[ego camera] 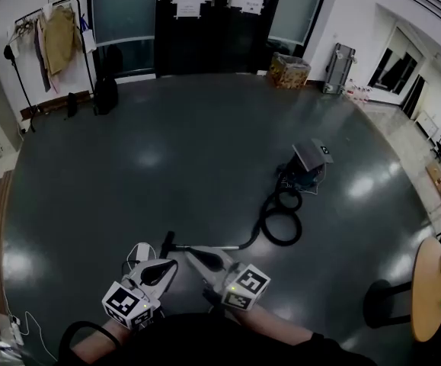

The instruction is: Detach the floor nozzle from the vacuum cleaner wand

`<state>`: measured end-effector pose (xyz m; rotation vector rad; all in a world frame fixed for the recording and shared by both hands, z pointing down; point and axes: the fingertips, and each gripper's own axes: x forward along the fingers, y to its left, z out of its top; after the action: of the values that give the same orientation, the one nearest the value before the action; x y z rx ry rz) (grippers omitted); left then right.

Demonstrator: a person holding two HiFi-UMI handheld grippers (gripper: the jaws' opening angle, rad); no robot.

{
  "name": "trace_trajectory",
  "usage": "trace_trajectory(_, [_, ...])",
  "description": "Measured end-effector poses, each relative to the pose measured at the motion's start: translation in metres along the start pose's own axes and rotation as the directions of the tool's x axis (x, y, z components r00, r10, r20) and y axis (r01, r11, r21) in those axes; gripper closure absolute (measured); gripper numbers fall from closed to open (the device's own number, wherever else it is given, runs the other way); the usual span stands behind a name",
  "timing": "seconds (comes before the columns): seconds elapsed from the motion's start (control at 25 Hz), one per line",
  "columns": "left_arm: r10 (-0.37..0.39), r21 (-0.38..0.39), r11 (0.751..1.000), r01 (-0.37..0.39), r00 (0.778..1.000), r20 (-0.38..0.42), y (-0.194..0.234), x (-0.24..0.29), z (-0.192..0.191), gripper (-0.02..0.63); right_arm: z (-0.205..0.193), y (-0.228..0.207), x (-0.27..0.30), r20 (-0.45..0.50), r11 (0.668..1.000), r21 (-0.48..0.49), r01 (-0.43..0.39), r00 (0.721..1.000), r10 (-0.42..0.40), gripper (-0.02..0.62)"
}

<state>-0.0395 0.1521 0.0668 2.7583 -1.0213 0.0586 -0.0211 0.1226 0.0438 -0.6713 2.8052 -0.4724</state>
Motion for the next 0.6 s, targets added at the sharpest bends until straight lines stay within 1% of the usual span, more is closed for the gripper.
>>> trace_trajectory(0.16, [0.014,-0.003,1.000,-0.014,1.000,-0.021,0.000,0.006,-0.007,0.606,-0.004,-0.008,-0.009,-0.018,1.000,0.012,-0.003,1.000,0.003,0.595])
trace_trajectory(0.32, [0.047,-0.003,0.999,-0.047,0.998,-0.046,-0.006,0.017,-0.010,0.606,-0.009,-0.025,-0.033,-0.026,0.998,0.055,0.005,1.000,-0.003,0.595])
trace_trajectory(0.52, [0.105,0.031,0.994,-0.103,0.993,-0.063,-0.006,0.032,-0.012,0.606,-0.012,-0.049,-0.051,-0.055,0.998,0.060,0.000,0.998,0.003,0.595])
trace_trajectory(0.6, [0.111,0.044,0.993,-0.108,0.992,-0.067,-0.005,0.034,-0.014,0.606,-0.015,-0.058,-0.053,-0.070,0.998,0.070,0.001,0.998,0.004,0.595])
